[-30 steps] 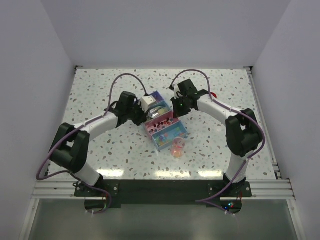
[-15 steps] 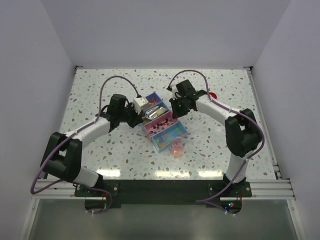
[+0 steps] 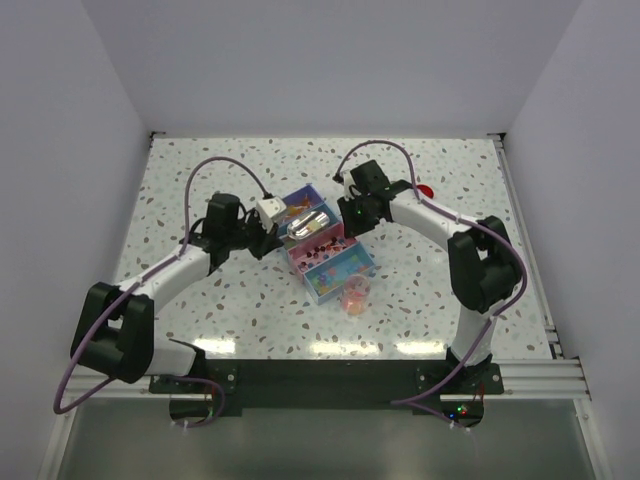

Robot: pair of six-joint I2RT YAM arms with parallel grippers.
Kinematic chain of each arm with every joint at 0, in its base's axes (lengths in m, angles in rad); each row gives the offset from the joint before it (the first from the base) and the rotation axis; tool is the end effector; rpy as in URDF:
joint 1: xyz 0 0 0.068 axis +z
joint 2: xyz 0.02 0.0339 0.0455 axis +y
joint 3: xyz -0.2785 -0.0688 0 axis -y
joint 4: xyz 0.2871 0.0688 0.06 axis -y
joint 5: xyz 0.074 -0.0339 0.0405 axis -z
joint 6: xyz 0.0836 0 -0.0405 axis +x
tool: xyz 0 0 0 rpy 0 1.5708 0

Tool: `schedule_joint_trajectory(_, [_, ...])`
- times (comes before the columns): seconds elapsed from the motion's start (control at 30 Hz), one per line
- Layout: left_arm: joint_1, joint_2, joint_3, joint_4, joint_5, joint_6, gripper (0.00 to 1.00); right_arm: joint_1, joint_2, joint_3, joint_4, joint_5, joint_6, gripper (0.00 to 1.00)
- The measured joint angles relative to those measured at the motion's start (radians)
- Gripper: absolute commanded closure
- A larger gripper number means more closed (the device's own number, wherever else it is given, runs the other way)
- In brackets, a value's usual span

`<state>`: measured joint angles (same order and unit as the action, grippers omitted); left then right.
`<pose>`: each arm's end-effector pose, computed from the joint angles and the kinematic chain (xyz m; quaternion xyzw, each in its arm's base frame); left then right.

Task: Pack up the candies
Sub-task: Scoop the fake candies from the storage box.

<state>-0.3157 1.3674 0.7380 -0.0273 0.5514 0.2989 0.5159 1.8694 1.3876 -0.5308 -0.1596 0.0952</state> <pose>0.3155 -0.1491 0.1771 0.3757 0.7867 -0.2478 0.4226 0.3997 0.2420 0.1670 -0.2216 0.9325 0.1557 0.2388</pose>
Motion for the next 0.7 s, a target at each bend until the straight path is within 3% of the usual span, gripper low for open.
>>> schedule_joint_trajectory(0.4, [0.009, -0.072, -0.018, -0.025, 0.000, 0.042, 1.00, 0.000, 0.002, 0.005, -0.018, 0.014, 0.005, 0.38])
schedule_joint_trajectory(0.7, [0.004, -0.172, 0.054, -0.212, 0.031, 0.191, 1.00, -0.028, -0.169, -0.003, -0.036, 0.065, 0.048, 0.21])
